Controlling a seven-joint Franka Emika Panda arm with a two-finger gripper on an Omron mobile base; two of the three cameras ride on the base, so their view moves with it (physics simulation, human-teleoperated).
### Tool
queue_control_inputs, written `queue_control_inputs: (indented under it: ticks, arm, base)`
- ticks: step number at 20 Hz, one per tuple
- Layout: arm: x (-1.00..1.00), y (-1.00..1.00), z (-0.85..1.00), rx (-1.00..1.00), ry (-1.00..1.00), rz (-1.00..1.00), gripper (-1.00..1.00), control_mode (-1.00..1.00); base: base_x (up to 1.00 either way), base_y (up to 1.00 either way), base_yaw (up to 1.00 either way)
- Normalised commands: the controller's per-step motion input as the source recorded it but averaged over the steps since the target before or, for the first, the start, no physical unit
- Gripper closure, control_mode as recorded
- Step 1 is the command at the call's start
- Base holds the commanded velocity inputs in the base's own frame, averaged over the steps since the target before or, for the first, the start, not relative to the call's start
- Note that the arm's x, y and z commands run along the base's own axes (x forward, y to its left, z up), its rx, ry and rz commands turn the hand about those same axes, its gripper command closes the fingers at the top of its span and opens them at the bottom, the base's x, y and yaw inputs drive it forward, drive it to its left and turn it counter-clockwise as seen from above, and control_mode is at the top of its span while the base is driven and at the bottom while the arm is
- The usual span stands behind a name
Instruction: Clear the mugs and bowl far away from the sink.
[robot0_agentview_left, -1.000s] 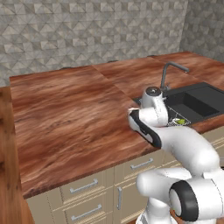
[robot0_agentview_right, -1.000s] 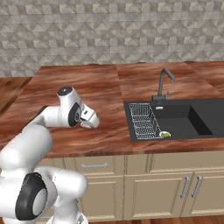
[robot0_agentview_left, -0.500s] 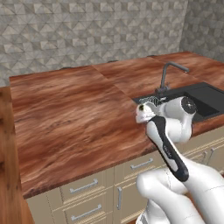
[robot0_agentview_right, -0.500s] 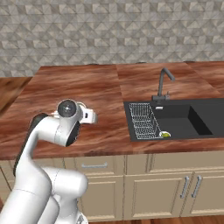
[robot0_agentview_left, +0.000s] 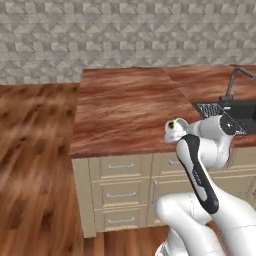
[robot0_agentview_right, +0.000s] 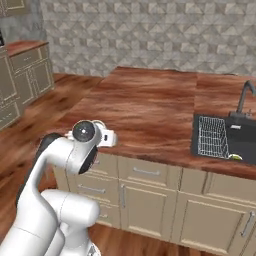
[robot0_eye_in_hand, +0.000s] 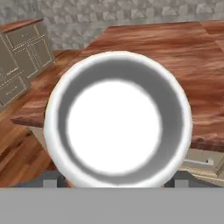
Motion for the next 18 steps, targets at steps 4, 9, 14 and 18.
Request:
queue_control_inputs:
  ticks: [4, 9, 14, 18]
  arm:
    - [0.00, 0.00, 0.00, 0.00, 0.00, 0.00, 1.00, 1.00]
    - [0.00, 0.00, 0.00, 0.00, 0.00, 0.00, 1.00, 1.00]
    - [0.00, 0.00, 0.00, 0.00, 0.00, 0.00, 1.00, 1.00]
    - [0.00, 0.00, 0.00, 0.00, 0.00, 0.00, 1.00, 1.00]
  base:
    - [-0.33, 0.00, 0.92]
    - [-0.02, 0.00, 1.00]
    - [0.00, 0.00, 1.00]
    - [0.00, 0.00, 1.00]
